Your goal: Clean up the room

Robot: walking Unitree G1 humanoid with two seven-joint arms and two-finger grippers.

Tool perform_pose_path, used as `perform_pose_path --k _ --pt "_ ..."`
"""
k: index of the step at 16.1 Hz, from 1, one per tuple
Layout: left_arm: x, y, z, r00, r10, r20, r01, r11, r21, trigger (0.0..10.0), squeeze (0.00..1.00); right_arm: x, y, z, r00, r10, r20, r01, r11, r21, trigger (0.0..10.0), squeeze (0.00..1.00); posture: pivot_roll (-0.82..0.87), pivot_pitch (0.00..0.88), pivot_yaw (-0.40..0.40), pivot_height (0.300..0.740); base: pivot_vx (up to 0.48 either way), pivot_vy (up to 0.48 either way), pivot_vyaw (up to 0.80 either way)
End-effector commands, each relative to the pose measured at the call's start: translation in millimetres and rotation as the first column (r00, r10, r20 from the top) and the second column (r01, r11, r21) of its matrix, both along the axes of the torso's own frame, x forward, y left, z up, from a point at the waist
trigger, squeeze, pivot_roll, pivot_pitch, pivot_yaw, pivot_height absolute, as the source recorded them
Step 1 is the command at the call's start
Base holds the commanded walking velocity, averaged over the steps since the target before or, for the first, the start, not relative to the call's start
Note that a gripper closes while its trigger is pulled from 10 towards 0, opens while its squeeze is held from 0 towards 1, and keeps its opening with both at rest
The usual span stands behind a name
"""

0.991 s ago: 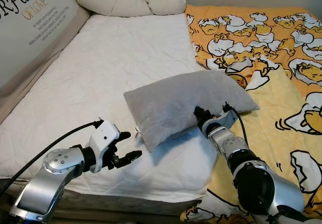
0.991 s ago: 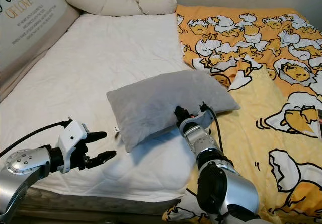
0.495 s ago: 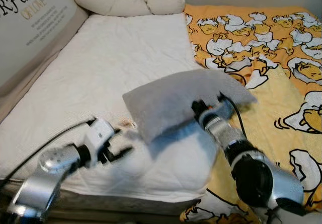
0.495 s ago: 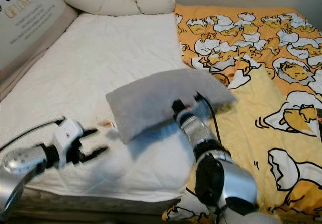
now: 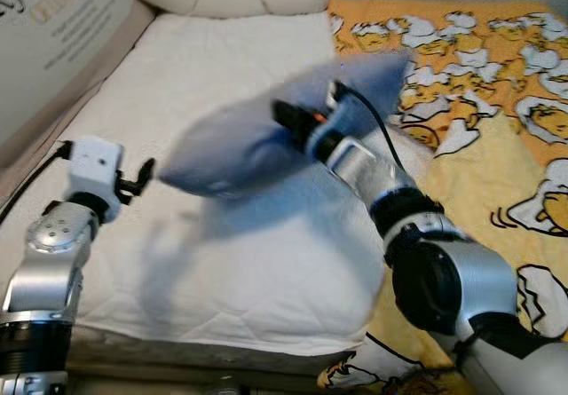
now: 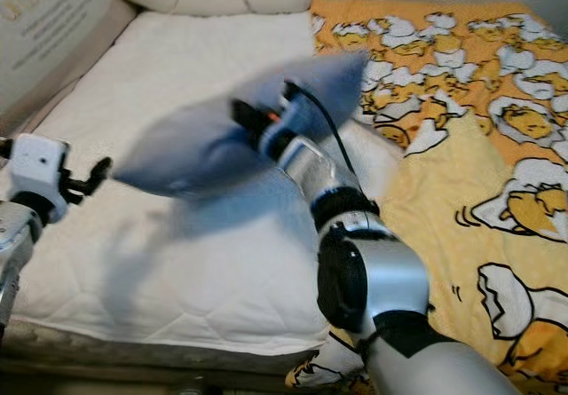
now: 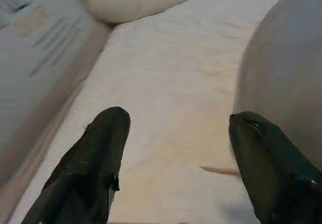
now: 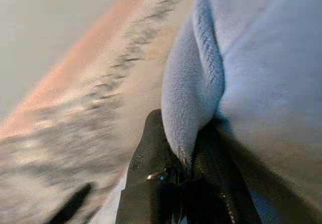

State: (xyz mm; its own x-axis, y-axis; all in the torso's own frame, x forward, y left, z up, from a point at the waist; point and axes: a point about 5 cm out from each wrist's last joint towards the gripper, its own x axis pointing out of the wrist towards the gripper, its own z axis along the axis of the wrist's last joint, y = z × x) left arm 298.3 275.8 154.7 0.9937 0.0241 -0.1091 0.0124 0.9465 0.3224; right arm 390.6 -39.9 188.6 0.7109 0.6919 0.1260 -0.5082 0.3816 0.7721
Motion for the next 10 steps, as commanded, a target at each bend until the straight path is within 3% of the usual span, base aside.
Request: perform_pose_path --k 1,2,3,5,7,8,10 --pt "-0.2 10.1 4.5 0.997 0.067 0.03 -0.067 0.998 -0.015 10.0 0.0 5.3 -9.4 33.3 0.994 0.018 0.103 -0.034 0.988 0.151 0.0 0.0 0.17 0.0 0.006 0.74 0.0 0.0 0.0" --pt "-1.9 12.9 3.3 0.997 0.079 0.023 -0.079 0.997 -0.02 10.0 0.0 5.2 -17.9 29.5 0.993 0.018 0.113 -0.034 0.988 0.15 0.0 0.0 0.17 0.0 0.003 0.74 0.0 0.0 0.0" --pt "-5.3 17.6 0.9 0.996 0.091 0.011 -0.091 0.996 -0.019 10.0 0.0 3.7 -33.1 10.5 0.997 -0.001 0.083 -0.007 0.996 0.086 0.0 0.0 0.17 0.0 0.002 0.74 0.0 0.0 0.0" --pt "-9.0 25.5 0.2 0.994 0.112 0.009 -0.112 0.994 -0.018 10.0 0.0 -5.4 -56.6 -26.5 1.0 -0.014 -0.009 0.015 0.998 0.057 0.0 0.0 0.16 0.0 0.004 0.74 0.0 0.0 0.0" --pt "-8.8 31.6 4.2 0.991 0.13 0.029 -0.129 0.991 -0.035 10.0 0.0 -25.5 -74.3 -78.6 0.992 -0.019 -0.124 0.007 0.995 -0.098 0.0 0.0 0.16 0.0 0.011 0.74 0.0 0.0 0.0" --pt "-3.6 31.3 3.6 0.992 0.124 0.013 -0.123 0.99 -0.077 10.0 0.0 -46.7 -87.8 -121.2 0.97 -0.058 -0.237 -0.01 0.961 -0.277 0.0 0.0 0.15 0.0 0.022 0.74 0.0 0.0 0.0" --pt "4.2 20.3 -4.2 0.997 0.046 -0.054 -0.05 0.996 -0.08 10.0 0.0 -58.5 -96.8 -143.0 0.952 -0.112 -0.285 -0.015 0.912 -0.411 0.0 0.0 0.15 0.0 0.022 0.74 0.0 0.0 0.0"
